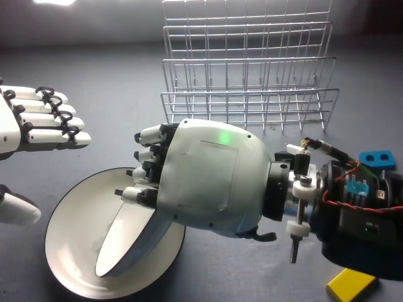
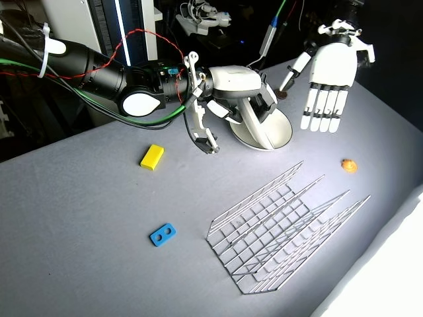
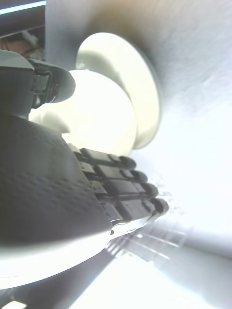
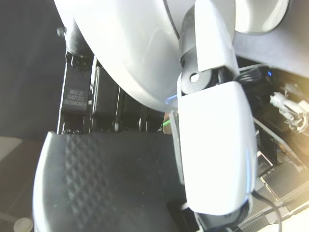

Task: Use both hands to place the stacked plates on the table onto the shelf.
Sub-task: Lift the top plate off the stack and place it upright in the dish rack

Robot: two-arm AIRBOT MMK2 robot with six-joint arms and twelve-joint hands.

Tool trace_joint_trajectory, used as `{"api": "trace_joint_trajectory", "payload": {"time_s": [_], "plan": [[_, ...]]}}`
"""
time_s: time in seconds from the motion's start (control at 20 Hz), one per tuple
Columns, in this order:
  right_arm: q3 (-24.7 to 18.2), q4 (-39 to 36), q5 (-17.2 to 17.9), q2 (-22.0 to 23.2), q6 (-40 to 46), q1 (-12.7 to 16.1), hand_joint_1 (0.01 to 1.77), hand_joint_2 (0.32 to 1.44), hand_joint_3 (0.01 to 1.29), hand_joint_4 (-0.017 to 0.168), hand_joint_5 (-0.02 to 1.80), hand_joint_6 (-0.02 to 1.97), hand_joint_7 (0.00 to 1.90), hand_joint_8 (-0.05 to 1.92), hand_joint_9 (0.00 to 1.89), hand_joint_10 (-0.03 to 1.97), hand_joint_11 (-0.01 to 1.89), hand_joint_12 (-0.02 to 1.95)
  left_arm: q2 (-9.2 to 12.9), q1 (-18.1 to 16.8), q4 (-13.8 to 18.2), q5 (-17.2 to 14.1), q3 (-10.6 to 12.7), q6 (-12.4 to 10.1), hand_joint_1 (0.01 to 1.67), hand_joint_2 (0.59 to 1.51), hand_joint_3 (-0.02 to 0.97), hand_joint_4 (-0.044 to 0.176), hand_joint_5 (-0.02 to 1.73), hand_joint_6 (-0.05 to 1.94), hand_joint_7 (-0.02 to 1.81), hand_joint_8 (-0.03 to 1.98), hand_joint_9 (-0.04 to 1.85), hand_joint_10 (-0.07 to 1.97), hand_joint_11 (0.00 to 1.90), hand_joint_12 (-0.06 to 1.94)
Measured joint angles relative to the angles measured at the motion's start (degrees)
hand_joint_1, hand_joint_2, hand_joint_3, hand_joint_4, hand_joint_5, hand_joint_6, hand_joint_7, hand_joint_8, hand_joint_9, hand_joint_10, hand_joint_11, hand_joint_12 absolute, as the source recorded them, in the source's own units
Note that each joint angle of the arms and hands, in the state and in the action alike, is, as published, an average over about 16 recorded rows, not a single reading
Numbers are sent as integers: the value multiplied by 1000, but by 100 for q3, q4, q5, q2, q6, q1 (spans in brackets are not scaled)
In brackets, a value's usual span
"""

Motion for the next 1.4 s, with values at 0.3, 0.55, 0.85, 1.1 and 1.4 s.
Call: {"api": "trace_joint_trajectory", "payload": {"time_s": [0.3,0.55,0.85,1.1,1.4], "plan": [[-235,16,271,220,-66,47,1255,1009,11,-2,813,1085,980,1035,943,1197,775,1447,71,-15,84,-213,306,-1,19,1154,16,1,24,19,36,1,20,6,18,-11],[-375,24,375,496,207,199,1268,1009,10,1,798,1088,968,1038,929,1260,771,1461,99,-10,223,-758,583,0,18,1154,15,1,20,20,37,0,23,6,20,-11],[-400,112,192,843,1020,618,1280,1009,10,0,809,1057,985,1028,954,1215,788,1474,114,44,403,-1637,817,-2,17,1155,15,1,25,20,42,1,25,6,21,-11],[-298,266,-143,1071,1954,1058,1287,1008,10,-2,832,1031,1011,1033,997,1108,812,1479,113,113,547,-2423,914,-4,16,1157,15,1,29,19,47,0,22,6,22,-10],[-114,492,-528,1218,2849,1527,1292,1008,11,-5,848,1022,1024,1059,1033,989,832,1486,99,177,696,-3179,864,-4,16,1161,15,1,27,19,47,1,21,6,21,-8]]}}
